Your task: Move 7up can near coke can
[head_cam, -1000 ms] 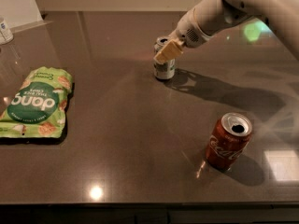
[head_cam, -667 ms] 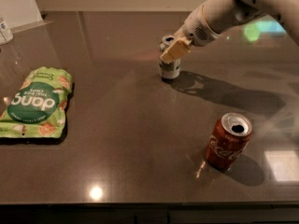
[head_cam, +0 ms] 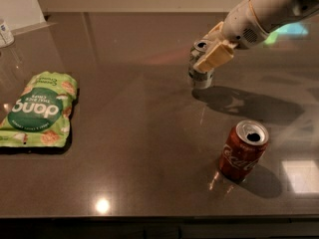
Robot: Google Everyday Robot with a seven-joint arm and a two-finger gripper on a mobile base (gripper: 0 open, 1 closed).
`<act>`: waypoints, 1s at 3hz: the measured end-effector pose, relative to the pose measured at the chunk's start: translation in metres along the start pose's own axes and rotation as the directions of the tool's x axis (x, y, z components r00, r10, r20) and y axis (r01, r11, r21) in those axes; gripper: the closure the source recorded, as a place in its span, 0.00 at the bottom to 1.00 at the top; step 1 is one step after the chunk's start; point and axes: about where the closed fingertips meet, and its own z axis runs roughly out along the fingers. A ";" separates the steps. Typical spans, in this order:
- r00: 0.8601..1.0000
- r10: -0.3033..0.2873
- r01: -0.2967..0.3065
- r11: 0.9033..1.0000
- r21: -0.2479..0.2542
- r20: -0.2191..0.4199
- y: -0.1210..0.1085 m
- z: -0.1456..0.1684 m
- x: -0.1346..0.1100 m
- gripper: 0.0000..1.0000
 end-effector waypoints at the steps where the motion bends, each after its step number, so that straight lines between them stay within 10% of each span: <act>1: 0.997 -0.077 0.077 0.996 -0.050 0.015 0.015 -0.028 0.016 1.00; 3: 0.978 -0.205 0.210 0.963 -0.169 0.046 0.042 -0.056 0.045 1.00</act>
Offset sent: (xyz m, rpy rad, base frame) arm -0.0717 -0.0709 0.0123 -0.0309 -0.0145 0.3220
